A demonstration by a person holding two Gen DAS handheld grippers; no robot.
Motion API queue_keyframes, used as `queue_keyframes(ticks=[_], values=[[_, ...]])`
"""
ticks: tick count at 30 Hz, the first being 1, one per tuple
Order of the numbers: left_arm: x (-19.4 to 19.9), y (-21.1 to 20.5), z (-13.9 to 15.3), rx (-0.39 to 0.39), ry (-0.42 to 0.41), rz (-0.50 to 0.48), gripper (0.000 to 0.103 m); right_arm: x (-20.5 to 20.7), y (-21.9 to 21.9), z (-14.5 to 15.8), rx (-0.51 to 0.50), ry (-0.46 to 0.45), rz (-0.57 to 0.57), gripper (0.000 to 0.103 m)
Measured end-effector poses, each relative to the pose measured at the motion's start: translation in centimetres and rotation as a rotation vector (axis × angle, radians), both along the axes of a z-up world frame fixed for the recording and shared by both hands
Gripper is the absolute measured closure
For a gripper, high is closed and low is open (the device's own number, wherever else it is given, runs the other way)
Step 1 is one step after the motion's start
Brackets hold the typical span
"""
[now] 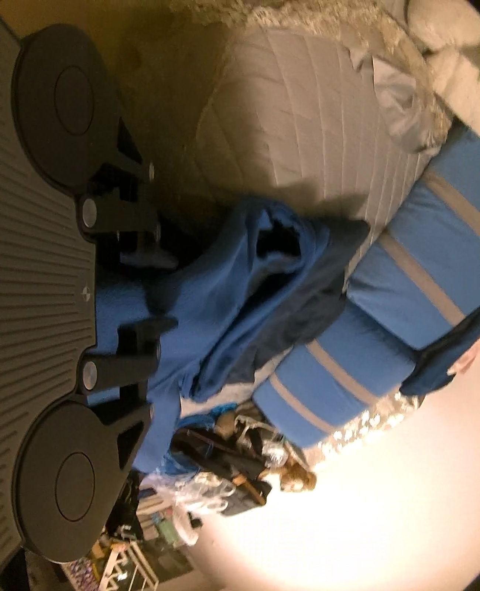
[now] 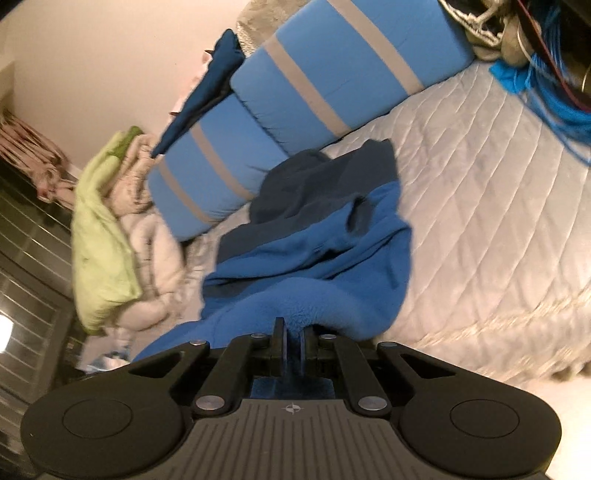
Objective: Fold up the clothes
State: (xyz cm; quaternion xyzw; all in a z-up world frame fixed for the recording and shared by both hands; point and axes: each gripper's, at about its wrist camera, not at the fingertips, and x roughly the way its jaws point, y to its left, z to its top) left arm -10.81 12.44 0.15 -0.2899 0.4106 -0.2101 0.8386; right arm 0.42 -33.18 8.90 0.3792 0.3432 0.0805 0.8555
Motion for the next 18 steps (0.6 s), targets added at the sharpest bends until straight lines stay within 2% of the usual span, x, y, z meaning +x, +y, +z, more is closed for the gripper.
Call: queue_keyframes(ticks=[5, 11, 14, 18], values=[[-1.6, 0.7, -1.3, -0.009, -0.012, 0.029, 0.043, 0.7, -1.3, -1.0, -0.029, 0.03, -0.027, 0.095], [-3.3, 0.3, -2.2, -0.014, -0.033, 0.004, 0.04, 0.7, -1.2, -1.9, -0.042, 0.047, -0.034, 0.094], [-3.6, 0.1, -3.0, -0.072, -0.045, -0.028, 0.039, 0.5, -1.1, -2.0, -0.034, 0.041, -0.028, 0.094], [-3.5, 0.1, -5.0, -0.2, -0.051, -0.046, 0.039, 0.3, -1.4, -2.5, -0.008, 0.029, -0.015, 0.092]])
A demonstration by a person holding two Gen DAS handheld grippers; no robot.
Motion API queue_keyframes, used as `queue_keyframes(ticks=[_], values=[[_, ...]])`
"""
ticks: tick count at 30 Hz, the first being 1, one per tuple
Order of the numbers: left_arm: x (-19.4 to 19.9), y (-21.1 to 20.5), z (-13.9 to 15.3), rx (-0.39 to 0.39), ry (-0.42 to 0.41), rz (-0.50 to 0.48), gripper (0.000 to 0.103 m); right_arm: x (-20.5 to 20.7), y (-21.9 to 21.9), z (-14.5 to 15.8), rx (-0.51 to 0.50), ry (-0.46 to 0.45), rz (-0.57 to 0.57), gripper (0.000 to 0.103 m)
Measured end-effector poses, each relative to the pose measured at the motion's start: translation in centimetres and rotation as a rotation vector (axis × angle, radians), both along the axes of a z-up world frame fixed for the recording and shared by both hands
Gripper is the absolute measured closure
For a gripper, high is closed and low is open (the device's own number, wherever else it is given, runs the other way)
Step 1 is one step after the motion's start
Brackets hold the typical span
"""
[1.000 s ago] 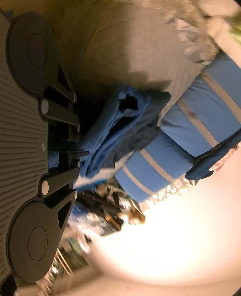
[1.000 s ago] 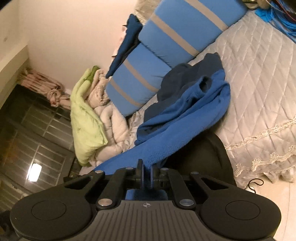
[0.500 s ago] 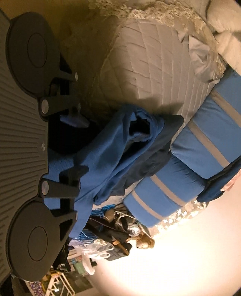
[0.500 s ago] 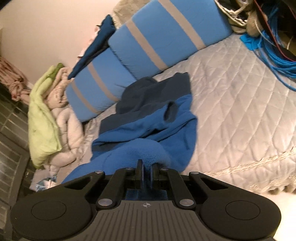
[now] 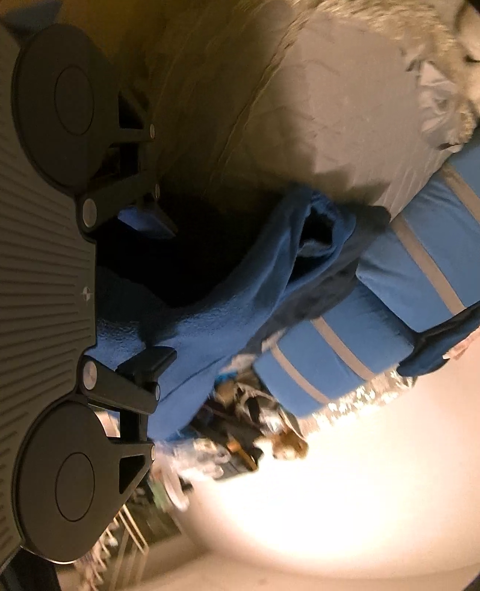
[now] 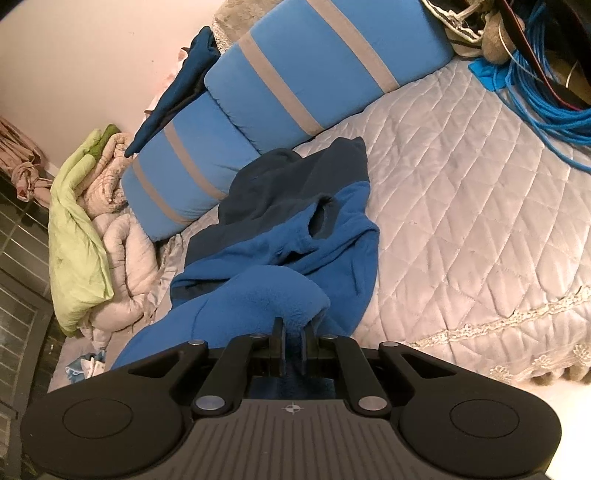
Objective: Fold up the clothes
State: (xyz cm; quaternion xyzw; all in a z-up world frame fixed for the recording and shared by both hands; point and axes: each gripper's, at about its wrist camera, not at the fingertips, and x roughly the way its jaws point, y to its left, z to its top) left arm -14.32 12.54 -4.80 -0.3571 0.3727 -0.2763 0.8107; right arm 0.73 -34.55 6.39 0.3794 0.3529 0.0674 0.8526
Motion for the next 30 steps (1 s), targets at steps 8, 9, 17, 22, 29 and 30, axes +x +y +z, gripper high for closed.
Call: queue_keyframes(ticks=[8, 9, 17, 22, 29, 30], values=[[0.6, -1.7, -1.6, -0.095, -0.031, -0.061, 0.041, -0.5, 0.5, -2.3, 0.066, -0.078, 0.129, 0.039], [0.6, -1.8, -1.6, -0.092, -0.033, -0.07, 0.042, -0.5, 0.7, -2.7, 0.071, -0.09, 0.153, 0.037], [1.0, -2.2, -1.4, -0.06, -0.014, -0.093, 0.074, -0.1, 1.8, -6.6, 0.168, -0.116, 0.253, 0.033], [0.6, -1.5, -1.1, -0.077, -0.026, -0.092, 0.083, -0.5, 0.9, -9.2, 0.267, -0.132, 0.247, 0.015], [0.1, -0.4, 0.9, -0.091, -0.033, -0.04, 0.085, -0.6, 2.4, -11.9, 0.314, -0.09, 0.3, 0.056], [0.0, -0.4, 1.4, -0.077, -0.024, -0.019, 0.086, -0.9, 2.9, -11.3, 0.286, -0.086, 0.3, 0.068]])
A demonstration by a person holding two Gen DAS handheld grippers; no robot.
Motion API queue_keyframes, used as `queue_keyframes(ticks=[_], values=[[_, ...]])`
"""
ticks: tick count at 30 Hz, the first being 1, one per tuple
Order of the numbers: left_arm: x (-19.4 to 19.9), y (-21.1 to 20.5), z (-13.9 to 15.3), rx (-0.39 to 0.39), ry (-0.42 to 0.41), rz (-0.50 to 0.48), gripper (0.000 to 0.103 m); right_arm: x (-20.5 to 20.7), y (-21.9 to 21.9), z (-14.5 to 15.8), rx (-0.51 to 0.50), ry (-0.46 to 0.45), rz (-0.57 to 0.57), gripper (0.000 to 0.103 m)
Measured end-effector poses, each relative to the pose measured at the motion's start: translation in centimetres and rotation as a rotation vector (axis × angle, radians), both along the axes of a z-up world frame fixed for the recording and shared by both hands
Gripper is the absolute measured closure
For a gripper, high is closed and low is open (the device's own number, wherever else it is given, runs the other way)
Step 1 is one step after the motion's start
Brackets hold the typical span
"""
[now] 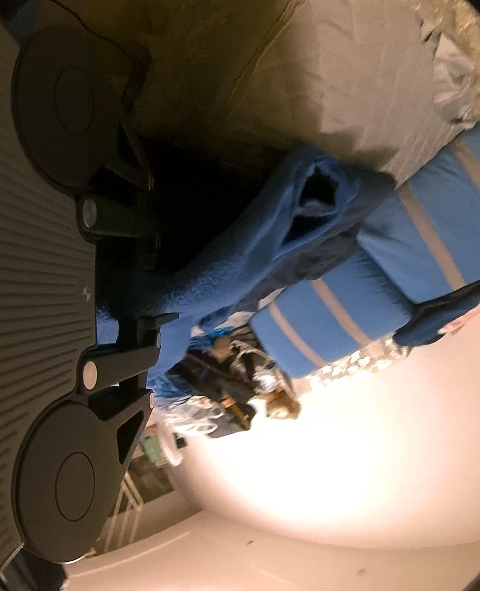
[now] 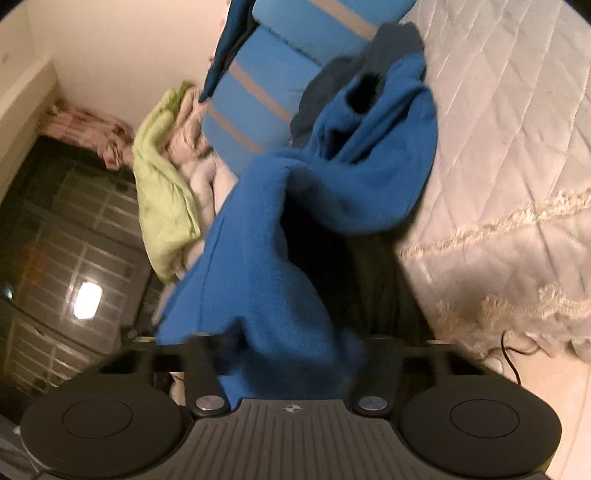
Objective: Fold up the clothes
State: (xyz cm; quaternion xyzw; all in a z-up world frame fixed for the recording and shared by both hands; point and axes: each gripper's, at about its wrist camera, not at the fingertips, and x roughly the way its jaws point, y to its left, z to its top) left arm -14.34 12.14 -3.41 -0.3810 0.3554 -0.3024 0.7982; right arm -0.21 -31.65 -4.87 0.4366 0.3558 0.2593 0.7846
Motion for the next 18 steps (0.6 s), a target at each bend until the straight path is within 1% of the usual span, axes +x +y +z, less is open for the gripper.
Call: queue_keyframes(ticks=[1, 2, 3, 5, 6, 8, 9, 11, 13, 15, 18], values=[[-0.1, -0.1, 0.6, 0.025, 0.012, 0.021, 0.086, -0.4, 0.4, 1.0, -0.036, -0.006, -0.015, 0.079], [-0.2, -0.4, 1.3, 0.05, 0.023, 0.041, 0.086, -0.9, 0.8, 2.1, -0.077, -0.016, -0.03, 0.084], [-0.3, -0.7, 2.0, 0.074, 0.028, 0.058, 0.086, -1.5, 1.5, 3.9, -0.134, -0.036, -0.044, 0.088], [-0.5, -1.5, 3.8, 0.123, 0.023, 0.088, 0.086, -2.6, 2.8, 7.4, -0.234, -0.066, -0.082, 0.091], [-0.5, -1.9, 4.8, 0.147, 0.022, 0.105, 0.086, -3.2, 3.5, 9.4, -0.268, -0.08, -0.109, 0.093], [-0.4, -2.5, 6.7, 0.192, 0.025, 0.147, 0.086, -4.1, 4.5, 12.9, -0.324, -0.093, -0.173, 0.093], [-0.2, -2.6, 7.6, 0.203, 0.034, 0.173, 0.086, -4.3, 4.6, 14.2, -0.333, -0.094, -0.2, 0.093], [0.2, -2.6, 9.2, 0.205, 0.064, 0.223, 0.086, -4.8, 4.7, 16.4, -0.329, -0.099, -0.244, 0.093], [0.5, -2.2, 10.2, 0.183, 0.107, 0.262, 0.086, -5.1, 4.2, 17.6, -0.294, -0.079, -0.29, 0.093], [0.6, -1.8, 11.2, 0.164, 0.142, 0.291, 0.086, -5.3, 3.7, 18.4, -0.242, -0.052, -0.334, 0.093], [1.2, -1.5, 12.4, 0.152, 0.16, 0.316, 0.086, -4.9, 3.2, 19.0, -0.164, -0.014, -0.387, 0.093]])
